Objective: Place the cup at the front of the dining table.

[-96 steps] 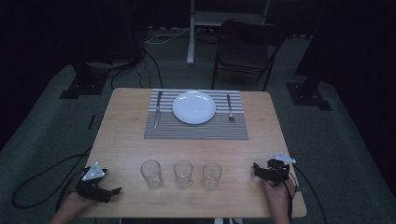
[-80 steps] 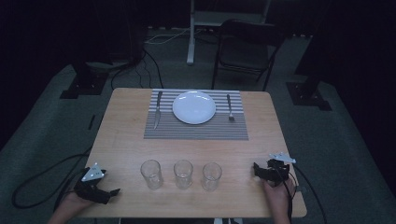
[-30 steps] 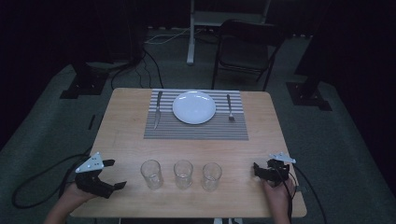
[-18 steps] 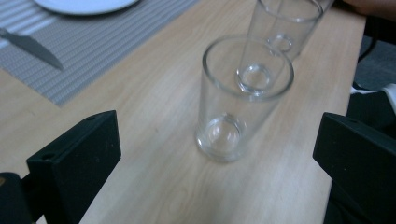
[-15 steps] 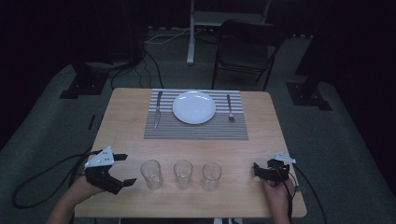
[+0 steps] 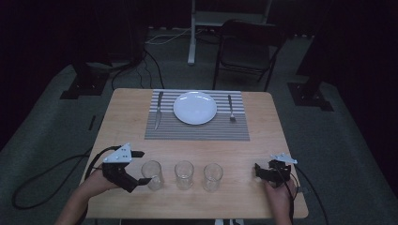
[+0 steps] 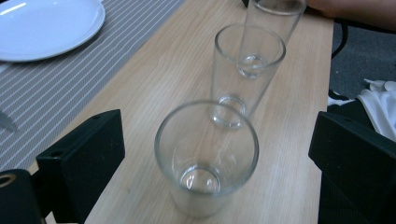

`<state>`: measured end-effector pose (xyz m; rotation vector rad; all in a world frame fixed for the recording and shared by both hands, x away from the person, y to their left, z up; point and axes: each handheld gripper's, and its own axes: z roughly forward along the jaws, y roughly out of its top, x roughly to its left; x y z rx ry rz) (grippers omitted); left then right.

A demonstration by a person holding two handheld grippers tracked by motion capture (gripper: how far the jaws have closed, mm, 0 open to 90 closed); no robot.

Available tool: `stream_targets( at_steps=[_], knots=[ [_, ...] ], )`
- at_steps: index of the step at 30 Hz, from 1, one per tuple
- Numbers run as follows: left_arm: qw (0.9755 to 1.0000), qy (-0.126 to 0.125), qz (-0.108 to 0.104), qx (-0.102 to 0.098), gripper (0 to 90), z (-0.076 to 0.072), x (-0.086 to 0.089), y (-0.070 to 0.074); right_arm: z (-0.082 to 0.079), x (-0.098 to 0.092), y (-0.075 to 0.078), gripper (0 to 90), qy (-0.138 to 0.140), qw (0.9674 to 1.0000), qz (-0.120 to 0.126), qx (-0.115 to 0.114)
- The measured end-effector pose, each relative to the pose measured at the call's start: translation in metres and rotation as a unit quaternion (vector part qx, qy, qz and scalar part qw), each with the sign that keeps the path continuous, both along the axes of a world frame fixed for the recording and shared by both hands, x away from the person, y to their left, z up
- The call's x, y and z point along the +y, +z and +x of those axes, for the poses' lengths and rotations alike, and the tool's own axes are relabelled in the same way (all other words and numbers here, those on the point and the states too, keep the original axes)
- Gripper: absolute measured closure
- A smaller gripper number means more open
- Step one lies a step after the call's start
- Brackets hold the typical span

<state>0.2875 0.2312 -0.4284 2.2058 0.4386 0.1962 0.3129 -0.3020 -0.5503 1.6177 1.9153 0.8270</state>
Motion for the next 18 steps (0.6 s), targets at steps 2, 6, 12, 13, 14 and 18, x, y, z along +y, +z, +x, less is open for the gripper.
stream_targets(
  at_steps=[2, 6, 12, 13, 14, 18],
  knots=[
    [1.0000, -0.003, 0.003, -0.002, 4.0, 0.002, -0.006, 0.001, 0.000, 0.000, 0.000, 12.2, 0.000, 1.0000, 0.000, 0.000],
    [0.9997, -0.019, 0.012, 0.002, 4.0, 0.005, -0.018, 0.001, 0.000, 0.000, 0.000, 12.2, 0.000, 1.0000, 0.000, 0.000],
    [0.9994, -0.027, 0.020, 0.005, 4.1, 0.011, -0.033, 0.001, 0.000, 0.000, 0.000, 12.3, 0.000, 1.0000, 0.000, 0.000],
    [0.9993, -0.030, 0.021, 0.007, 4.1, 0.012, -0.035, 0.001, 0.000, 0.000, 0.000, 12.2, 0.000, 1.0000, 0.000, 0.000],
    [0.9992, -0.035, 0.020, 0.007, 4.1, 0.013, -0.038, 0.002, 0.000, 0.000, 0.000, 12.2, 0.000, 1.0000, 0.000, 0.000],
    [0.9988, -0.043, 0.023, 0.008, 4.1, 0.017, -0.051, 0.004, 0.000, 0.000, 0.000, 12.2, 0.000, 1.0000, 0.000, 0.000]
  ],
)
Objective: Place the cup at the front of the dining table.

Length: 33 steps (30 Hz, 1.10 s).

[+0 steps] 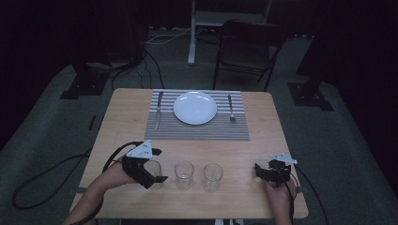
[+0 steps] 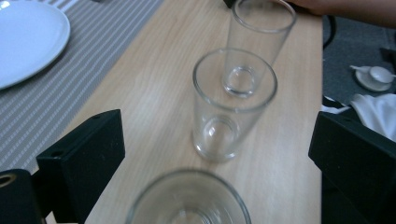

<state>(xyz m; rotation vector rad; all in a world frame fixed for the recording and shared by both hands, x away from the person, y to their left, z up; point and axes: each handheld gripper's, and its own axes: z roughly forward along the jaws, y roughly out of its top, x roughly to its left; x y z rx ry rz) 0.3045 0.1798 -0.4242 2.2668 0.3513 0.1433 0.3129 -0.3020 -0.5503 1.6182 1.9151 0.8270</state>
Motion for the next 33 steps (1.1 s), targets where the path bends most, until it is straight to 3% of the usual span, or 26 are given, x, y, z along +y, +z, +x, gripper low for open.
stream_targets(
  at_steps=[15, 19, 33],
  knots=[
    [0.9991, -0.039, 0.016, 0.004, 6.0, 0.009, -0.040, 0.002, 0.000, 0.000, 0.000, 12.3, 0.000, 1.0000, 0.000, 0.000],
    [0.9988, -0.048, 0.006, 0.011, 6.1, 0.010, -0.049, 0.003, 0.000, 0.000, 0.000, 12.3, 0.000, 1.0000, 0.000, 0.000],
    [0.9965, -0.078, 0.026, 0.016, 6.1, 0.014, -0.094, 0.001, 0.000, 0.000, 0.000, 12.3, 0.000, 1.0000, 0.000, 0.000]
  ],
)
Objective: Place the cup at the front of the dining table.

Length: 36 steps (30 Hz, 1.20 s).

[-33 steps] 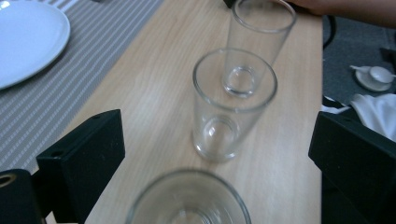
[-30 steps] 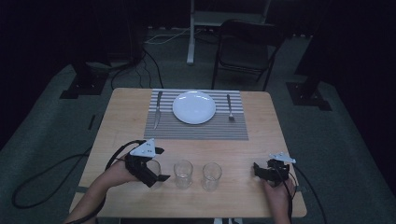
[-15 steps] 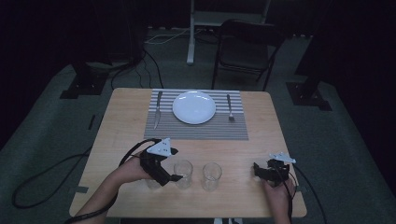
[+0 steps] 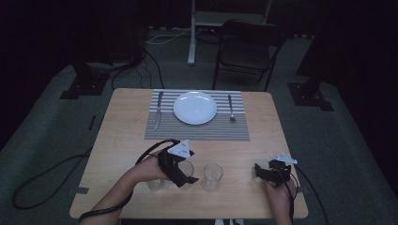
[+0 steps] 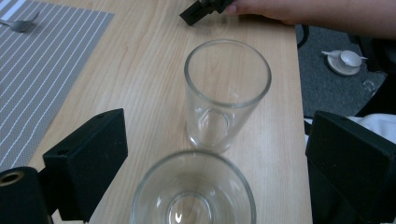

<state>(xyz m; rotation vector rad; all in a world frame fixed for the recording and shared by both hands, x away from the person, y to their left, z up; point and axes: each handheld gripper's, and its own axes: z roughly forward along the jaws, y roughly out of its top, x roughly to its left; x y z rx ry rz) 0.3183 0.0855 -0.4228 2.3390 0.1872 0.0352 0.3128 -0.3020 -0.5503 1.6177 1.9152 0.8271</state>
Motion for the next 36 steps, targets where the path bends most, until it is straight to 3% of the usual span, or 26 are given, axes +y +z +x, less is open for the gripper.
stream_targets(
  at_steps=[8, 19, 29, 31, 33, 36],
  knots=[
    [0.9995, -0.025, 0.021, 0.006, 6.1, 0.001, -0.029, -0.004, 0.000, 0.000, 0.000, 12.3, 0.000, 1.0000, 0.000, 0.000],
    [0.9980, -0.030, 0.056, 0.007, 6.1, 0.004, -0.055, -0.008, 0.000, 0.000, 0.000, 12.3, 0.000, 1.0000, 0.000, 0.000],
    [0.9947, -0.036, 0.096, 0.004, 6.1, 0.004, -0.077, -0.015, 0.000, 0.000, 0.000, 12.4, 0.000, 1.0000, 0.000, 0.000],
    [0.9929, -0.037, 0.113, -0.001, 6.1, 0.001, -0.083, -0.016, 0.000, 0.000, 0.000, 12.4, 0.000, 1.0000, 0.000, 0.000],
    [0.9920, -0.037, 0.120, -0.005, 14.3, 0.000, -0.086, -0.017, 0.000, 0.000, 0.000, 12.4, 0.000, 1.0000, 0.000, 0.000],
    [0.9901, -0.029, 0.137, -0.009, 15.3, 0.000, -0.090, -0.018, 0.000, 0.000, 0.000, 12.4, 0.000, 1.0000, 0.000, 0.000]
  ],
)
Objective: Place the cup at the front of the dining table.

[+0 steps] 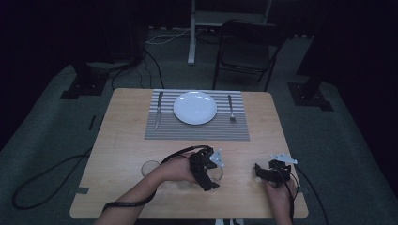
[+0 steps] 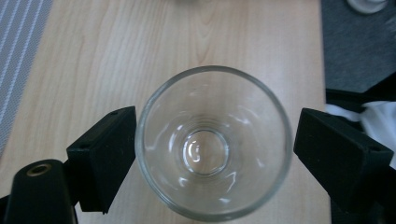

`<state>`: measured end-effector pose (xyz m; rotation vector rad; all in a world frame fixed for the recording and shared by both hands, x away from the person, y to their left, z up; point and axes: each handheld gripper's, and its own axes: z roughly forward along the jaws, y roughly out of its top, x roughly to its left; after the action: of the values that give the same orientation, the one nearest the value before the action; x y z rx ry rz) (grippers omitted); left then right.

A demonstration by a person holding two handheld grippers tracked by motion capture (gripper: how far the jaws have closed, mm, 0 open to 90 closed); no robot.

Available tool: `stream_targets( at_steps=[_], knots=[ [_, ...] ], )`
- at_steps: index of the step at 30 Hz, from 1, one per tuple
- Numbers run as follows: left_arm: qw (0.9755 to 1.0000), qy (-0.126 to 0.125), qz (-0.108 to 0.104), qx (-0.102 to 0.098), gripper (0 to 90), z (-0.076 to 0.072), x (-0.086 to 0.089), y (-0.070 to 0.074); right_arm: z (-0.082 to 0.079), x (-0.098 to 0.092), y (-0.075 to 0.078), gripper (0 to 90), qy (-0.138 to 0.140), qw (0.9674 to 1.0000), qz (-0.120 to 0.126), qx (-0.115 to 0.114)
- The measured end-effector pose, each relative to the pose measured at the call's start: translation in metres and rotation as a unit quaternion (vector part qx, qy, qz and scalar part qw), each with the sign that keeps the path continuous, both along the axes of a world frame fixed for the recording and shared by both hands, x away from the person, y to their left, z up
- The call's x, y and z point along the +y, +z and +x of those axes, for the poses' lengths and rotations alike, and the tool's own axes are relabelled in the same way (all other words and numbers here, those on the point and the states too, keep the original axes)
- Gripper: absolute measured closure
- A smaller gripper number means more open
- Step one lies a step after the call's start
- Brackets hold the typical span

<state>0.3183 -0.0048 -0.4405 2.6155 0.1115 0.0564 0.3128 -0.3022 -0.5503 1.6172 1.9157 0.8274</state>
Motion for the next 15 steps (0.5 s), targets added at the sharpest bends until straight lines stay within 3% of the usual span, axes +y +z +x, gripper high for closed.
stream_targets(
  at_steps=[2, 4, 12, 15],
  knots=[
    [1.0000, 0.002, 0.003, 0.001, 17.4, 0.0006, -0.0008, -0.0003, 0.0000, 0.0000, 0.0000, 12.4, 0.000, 1.0000, 0.000, 0.000],
    [0.9999, 0.001, 0.010, 0.003, 27.8, 0.0011, -0.0017, -0.0004, 0.0000, 0.0000, 0.0000, 12.4, 0.000, 1.0000, 0.000, 0.000],
    [0.9998, 0.001, 0.021, 0.004, 28.4, 0.0019, -0.0055, 0.0008, 0.0000, 0.0000, 0.0000, 12.4, 0.000, 1.0000, 0.000, 0.000],
    [0.9999, 0.007, 0.014, 0.005, 28.6, 0.0022, -0.0059, 0.0005, 0.0000, 0.0000, 0.0000, 12.4, 0.000, 1.0000, 0.000, 0.000]
  ],
)
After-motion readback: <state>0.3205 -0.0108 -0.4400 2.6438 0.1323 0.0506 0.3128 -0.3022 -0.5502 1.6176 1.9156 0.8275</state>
